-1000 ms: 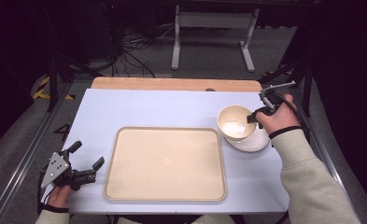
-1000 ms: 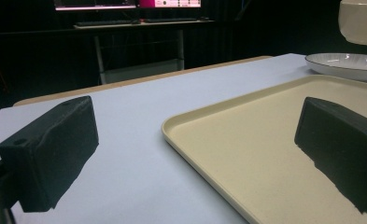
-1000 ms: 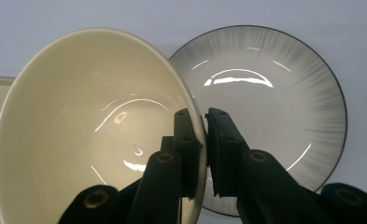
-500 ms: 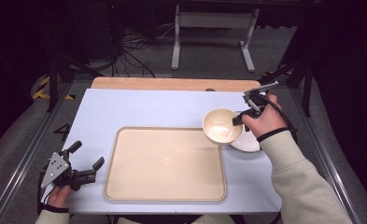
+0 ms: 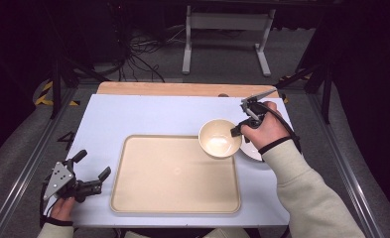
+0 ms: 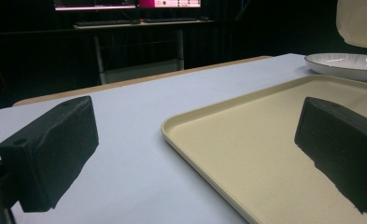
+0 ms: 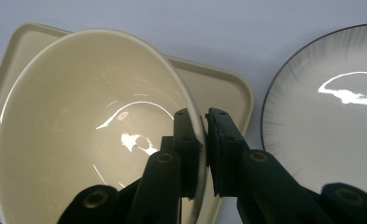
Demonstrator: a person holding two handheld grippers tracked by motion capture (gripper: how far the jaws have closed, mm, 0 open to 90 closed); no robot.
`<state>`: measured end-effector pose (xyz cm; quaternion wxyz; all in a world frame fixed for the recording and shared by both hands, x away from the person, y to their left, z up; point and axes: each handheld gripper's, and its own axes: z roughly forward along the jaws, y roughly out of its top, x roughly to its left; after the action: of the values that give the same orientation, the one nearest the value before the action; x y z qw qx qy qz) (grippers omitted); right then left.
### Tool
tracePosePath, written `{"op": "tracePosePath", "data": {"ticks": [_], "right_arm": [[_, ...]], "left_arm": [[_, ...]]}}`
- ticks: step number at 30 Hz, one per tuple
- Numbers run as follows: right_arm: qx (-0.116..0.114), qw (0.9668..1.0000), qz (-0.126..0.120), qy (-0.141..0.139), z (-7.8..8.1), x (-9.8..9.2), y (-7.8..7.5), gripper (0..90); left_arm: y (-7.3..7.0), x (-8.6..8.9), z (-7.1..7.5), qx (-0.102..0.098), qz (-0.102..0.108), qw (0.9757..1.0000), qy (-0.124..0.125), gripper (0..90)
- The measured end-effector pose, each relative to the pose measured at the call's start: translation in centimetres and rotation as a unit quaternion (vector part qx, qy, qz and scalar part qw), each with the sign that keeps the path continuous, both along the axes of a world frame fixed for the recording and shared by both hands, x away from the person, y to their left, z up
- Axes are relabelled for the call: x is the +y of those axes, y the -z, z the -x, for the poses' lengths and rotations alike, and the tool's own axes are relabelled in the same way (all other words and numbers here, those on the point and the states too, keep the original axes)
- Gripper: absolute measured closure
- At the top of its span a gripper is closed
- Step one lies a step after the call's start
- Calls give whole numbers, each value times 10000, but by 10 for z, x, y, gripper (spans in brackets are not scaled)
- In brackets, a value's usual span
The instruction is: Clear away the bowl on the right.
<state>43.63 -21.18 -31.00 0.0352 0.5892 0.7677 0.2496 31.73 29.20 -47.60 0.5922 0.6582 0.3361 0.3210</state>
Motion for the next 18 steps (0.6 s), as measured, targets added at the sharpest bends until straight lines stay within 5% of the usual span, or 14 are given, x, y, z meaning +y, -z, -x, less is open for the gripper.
{"op": "tracePosePath", "data": {"ticks": [18], "right_arm": [[29,9987,-315,-403,-1,42,6,821]], "left_arm": [[0,0,0,6,5,10000,6,1]]}}
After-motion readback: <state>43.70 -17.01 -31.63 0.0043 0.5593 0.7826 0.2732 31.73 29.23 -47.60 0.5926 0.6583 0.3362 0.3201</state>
